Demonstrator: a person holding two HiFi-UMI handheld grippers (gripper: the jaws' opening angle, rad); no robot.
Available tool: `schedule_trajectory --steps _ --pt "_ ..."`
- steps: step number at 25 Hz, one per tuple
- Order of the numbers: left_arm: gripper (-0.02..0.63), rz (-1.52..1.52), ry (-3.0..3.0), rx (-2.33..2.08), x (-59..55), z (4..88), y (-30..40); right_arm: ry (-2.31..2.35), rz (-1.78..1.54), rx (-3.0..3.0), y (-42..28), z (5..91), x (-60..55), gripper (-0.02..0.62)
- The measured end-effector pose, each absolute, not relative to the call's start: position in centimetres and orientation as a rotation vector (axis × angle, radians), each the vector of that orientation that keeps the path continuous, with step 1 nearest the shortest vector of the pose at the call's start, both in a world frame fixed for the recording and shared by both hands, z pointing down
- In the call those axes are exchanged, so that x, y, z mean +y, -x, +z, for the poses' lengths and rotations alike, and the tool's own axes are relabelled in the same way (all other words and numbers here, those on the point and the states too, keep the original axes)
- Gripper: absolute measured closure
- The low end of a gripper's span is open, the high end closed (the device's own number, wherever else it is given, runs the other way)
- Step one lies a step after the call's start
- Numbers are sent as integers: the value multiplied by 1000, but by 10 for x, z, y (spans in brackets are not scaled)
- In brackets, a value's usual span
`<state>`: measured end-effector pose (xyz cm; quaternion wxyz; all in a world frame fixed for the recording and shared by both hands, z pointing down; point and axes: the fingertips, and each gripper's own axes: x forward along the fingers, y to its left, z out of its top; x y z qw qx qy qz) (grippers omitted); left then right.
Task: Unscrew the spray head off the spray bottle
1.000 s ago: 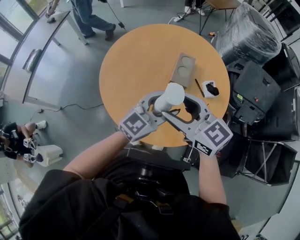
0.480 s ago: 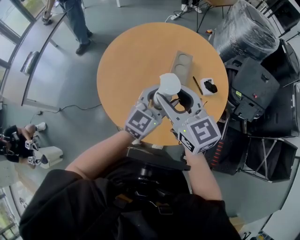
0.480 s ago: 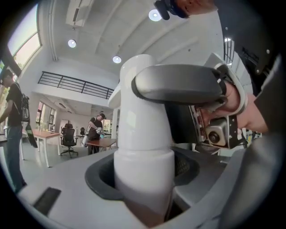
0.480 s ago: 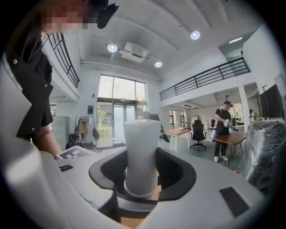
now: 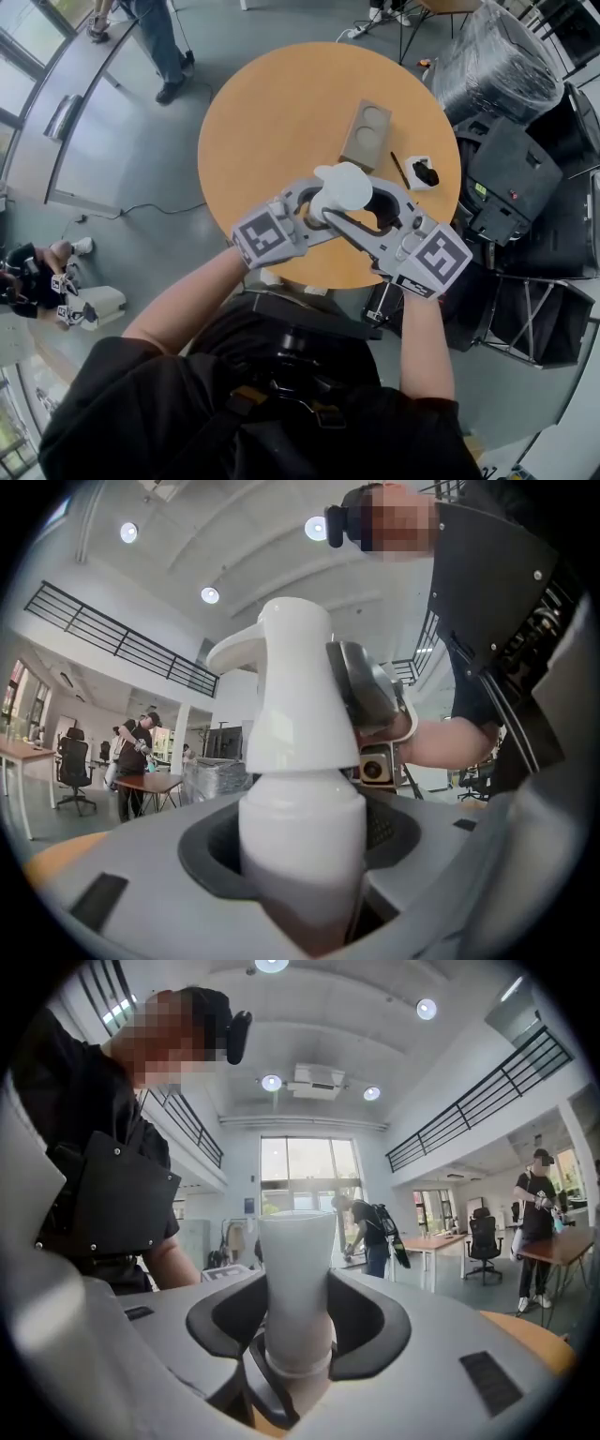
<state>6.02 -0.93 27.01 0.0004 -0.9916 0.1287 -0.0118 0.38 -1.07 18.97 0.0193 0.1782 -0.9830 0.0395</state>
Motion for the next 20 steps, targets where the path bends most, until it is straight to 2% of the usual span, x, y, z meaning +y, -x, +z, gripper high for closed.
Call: schedule_trajectory --steps 20 --pt "314 -53 3139 401 -1 283 -60 -539 69 -3120 -17 141 -5 394"
